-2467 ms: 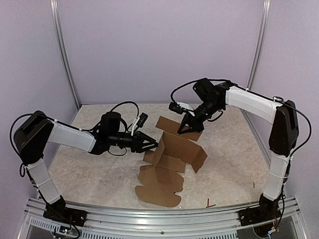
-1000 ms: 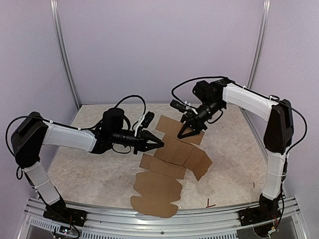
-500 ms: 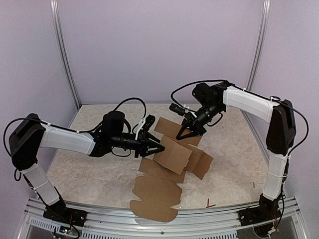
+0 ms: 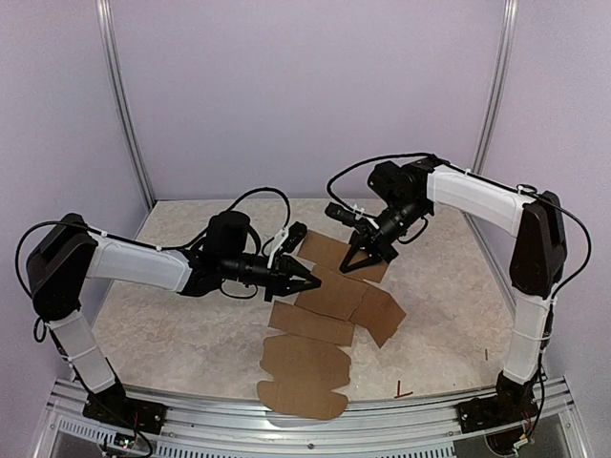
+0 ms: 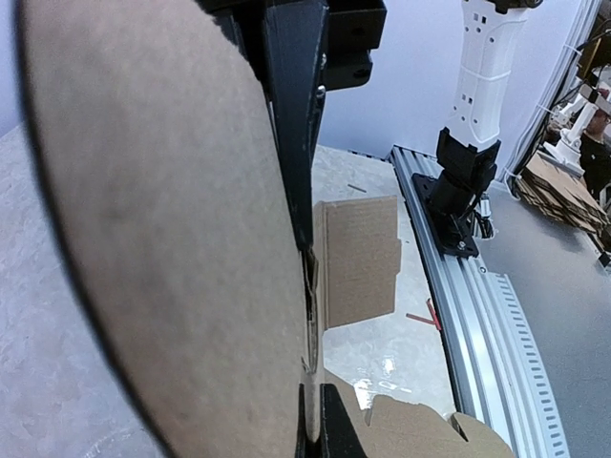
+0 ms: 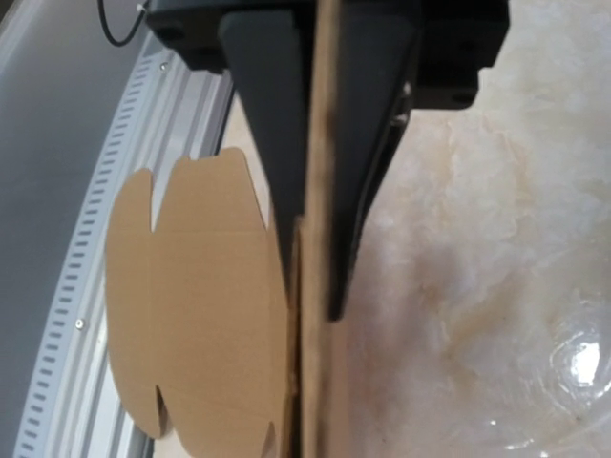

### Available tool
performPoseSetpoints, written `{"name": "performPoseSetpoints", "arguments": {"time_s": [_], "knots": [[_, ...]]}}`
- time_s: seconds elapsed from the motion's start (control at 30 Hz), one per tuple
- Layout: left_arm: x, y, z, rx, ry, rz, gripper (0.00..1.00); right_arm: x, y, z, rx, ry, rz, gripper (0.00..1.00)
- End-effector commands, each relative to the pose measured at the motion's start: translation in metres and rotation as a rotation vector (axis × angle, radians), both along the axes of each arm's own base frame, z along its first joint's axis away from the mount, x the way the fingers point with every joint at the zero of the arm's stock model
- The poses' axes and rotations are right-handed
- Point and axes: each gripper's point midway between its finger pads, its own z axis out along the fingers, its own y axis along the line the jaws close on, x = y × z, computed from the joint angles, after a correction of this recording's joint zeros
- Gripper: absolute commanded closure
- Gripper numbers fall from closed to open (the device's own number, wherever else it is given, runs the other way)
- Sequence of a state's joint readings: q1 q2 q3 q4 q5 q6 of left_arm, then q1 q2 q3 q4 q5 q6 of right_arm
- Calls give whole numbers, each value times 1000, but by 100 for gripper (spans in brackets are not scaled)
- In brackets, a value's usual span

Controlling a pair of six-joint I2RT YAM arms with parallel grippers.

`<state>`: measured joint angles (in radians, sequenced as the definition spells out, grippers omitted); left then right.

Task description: Fold the paper box

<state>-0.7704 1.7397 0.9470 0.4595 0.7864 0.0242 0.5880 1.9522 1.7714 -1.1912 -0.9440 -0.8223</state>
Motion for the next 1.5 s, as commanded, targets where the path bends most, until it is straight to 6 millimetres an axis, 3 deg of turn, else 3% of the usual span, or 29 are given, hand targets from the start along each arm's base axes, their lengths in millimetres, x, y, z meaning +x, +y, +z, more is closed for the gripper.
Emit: {"name": "performPoseSetpoints", "arguments": {"time_s": [0.0,0.13,0.2,0.23,0.4,0.5,0.57,0.6,0.63,0.67,0.73,0.83,0.9,0.93,1.0,1.13,1.3,1.47], "knots": [[-5,-9,1,-6,-11,-20,100,-10,6,17,42,-51,33,100],[-9,-6,3,-20,-5,-18,97,-11,4,18,42,-68,30,100],[-8,-5,-2,-4,3,1,81,-12,3,20,45,-70,32,100],[-8,-3,-6,6,5,5,79,-12,3,22,47,-77,33,100],[-11,9,-26,65,28,33,86,-14,0,25,43,-92,37,100],[-15,19,-29,68,45,36,100,-15,-1,23,39,-96,38,100],[-17,22,-29,69,50,44,100,-15,-1,22,38,-95,38,100],[-17,23,-28,72,50,49,95,-15,-1,22,37,-94,38,100],[-16,24,-30,81,50,62,84,-14,0,22,39,-95,38,100],[-15,25,-33,90,49,72,82,-14,0,22,38,-92,39,100],[-16,29,-33,97,35,81,84,-14,0,22,36,-91,40,100],[-18,33,-33,107,28,83,97,-14,0,21,33,-95,38,100],[-19,35,-33,109,27,87,100,-15,-1,20,31,-91,38,100],[-19,36,-33,111,26,94,98,-15,-1,20,31,-91,39,100],[-15,37,-33,118,19,118,79,-15,-1,20,32,-90,39,100],[-9,36,-14,68,-25,146,69,-15,0,19,31,-85,37,100],[0,32,23,-43,-78,142,69,-15,3,17,28,-82,38,100],[6,20,32,-68,-55,107,71,-20,6,14,20,-80,50,100]]}}
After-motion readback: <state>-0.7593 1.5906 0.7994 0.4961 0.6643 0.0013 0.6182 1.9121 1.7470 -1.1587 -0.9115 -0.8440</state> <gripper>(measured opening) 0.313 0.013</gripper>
